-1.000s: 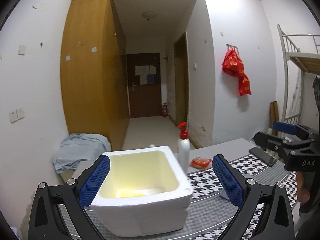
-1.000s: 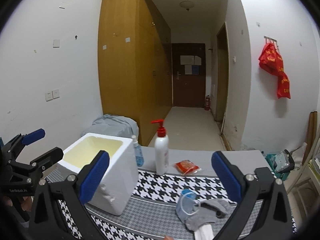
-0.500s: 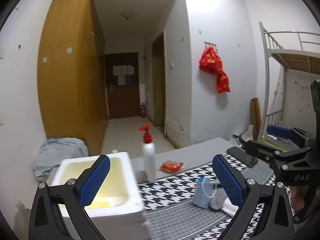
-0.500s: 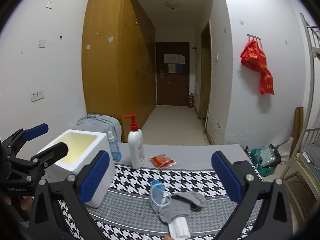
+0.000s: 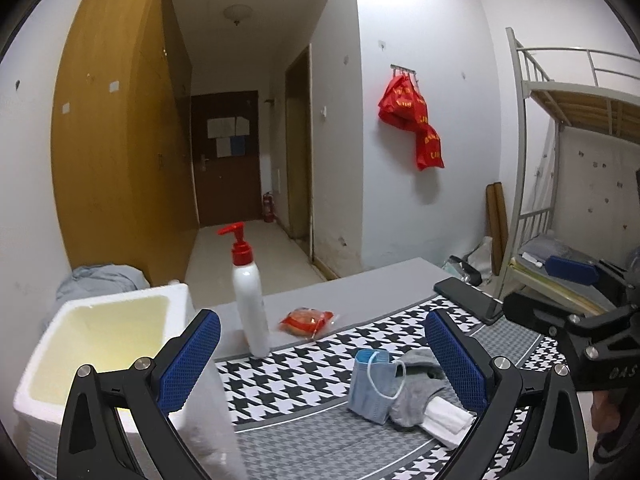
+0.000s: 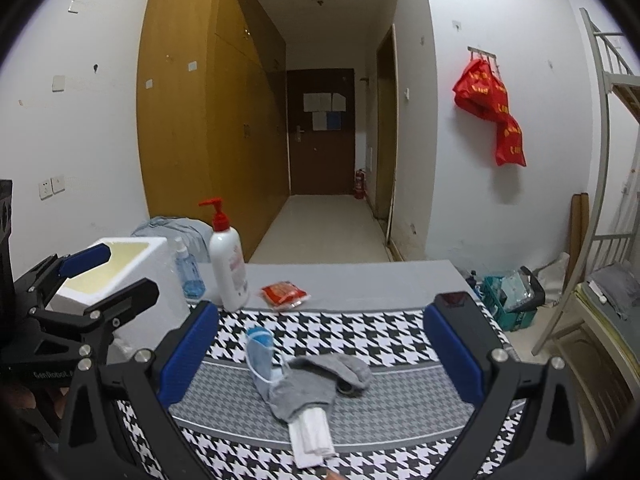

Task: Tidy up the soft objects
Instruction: 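Withdraw both tools from the box toward the mask and sock, then close the left tool on the blue mask while the right tool grasps the white tissue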

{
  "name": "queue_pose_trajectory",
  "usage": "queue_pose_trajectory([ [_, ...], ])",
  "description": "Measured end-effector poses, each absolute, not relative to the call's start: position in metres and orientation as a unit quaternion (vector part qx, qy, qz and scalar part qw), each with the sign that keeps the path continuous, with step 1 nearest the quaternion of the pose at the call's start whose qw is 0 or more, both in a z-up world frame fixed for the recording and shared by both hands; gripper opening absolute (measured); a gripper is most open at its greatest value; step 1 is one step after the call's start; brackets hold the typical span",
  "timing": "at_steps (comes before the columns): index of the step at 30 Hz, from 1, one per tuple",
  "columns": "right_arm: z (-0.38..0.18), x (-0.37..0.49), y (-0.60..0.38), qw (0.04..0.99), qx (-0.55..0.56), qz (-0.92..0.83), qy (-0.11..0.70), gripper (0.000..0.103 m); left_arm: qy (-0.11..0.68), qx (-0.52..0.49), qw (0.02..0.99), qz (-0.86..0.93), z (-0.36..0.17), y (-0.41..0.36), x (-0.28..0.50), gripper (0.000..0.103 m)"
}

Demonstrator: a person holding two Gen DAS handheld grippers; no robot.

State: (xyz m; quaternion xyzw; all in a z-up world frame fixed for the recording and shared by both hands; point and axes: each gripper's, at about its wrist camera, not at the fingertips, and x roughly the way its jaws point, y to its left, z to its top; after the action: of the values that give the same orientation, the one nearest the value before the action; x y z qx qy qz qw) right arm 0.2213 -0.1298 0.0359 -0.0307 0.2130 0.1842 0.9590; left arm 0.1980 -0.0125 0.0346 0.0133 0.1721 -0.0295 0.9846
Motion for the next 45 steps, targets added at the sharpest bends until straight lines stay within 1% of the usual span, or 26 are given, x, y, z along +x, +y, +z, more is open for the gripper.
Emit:
queue_pose_trajectory([
  [4,0.026,0.224,-0.136,0.958,-0.03,0.177,0.222,0.103,0.182,0.005,0.983,-0.035,0.026,-0.02,0.206,0.102],
  [9,0.013,0.224,-0.145,0.955,-0.027,0.179,0.233,0.103,0.187,0.022,0.981,-0.04,0.013,-0.032,0.213,0.102],
  [16,-0.008,0.215,-0.153,0.954,-0.042,0.159,0.25,0.103,0.216,0.021,0.975,-0.044,-0.006,-0.045,0.228,0.102],
  [21,-0.022,0.214,-0.159,0.947,-0.038,0.167,0.27,0.103,0.244,0.017,0.968,-0.05,-0.024,-0.044,0.244,0.102],
  [26,-0.031,0.214,-0.157,0.944,-0.046,0.18,0.273,0.103,0.267,0.02,0.962,-0.046,-0.035,-0.047,0.253,0.102],
  [30,-0.044,0.222,-0.158,0.935,-0.044,0.185,0.301,0.103,0.288,0.034,0.956,-0.04,-0.04,-0.054,0.266,0.102],
  [35,-0.049,0.226,-0.158,0.929,-0.034,0.198,0.312,0.103,0.283,0.01,0.959,-0.013,-0.051,-0.049,0.274,0.102],
  [40,-0.06,0.23,-0.151,0.917,-0.041,0.21,0.336,0.103,0.275,0.015,0.961,0.0,-0.061,-0.047,0.273,0.102],
  [45,-0.066,0.232,-0.148,0.911,-0.045,0.218,0.348,0.103,0.283,0.005,0.959,0.005,-0.069,-0.04,0.275,0.102],
])
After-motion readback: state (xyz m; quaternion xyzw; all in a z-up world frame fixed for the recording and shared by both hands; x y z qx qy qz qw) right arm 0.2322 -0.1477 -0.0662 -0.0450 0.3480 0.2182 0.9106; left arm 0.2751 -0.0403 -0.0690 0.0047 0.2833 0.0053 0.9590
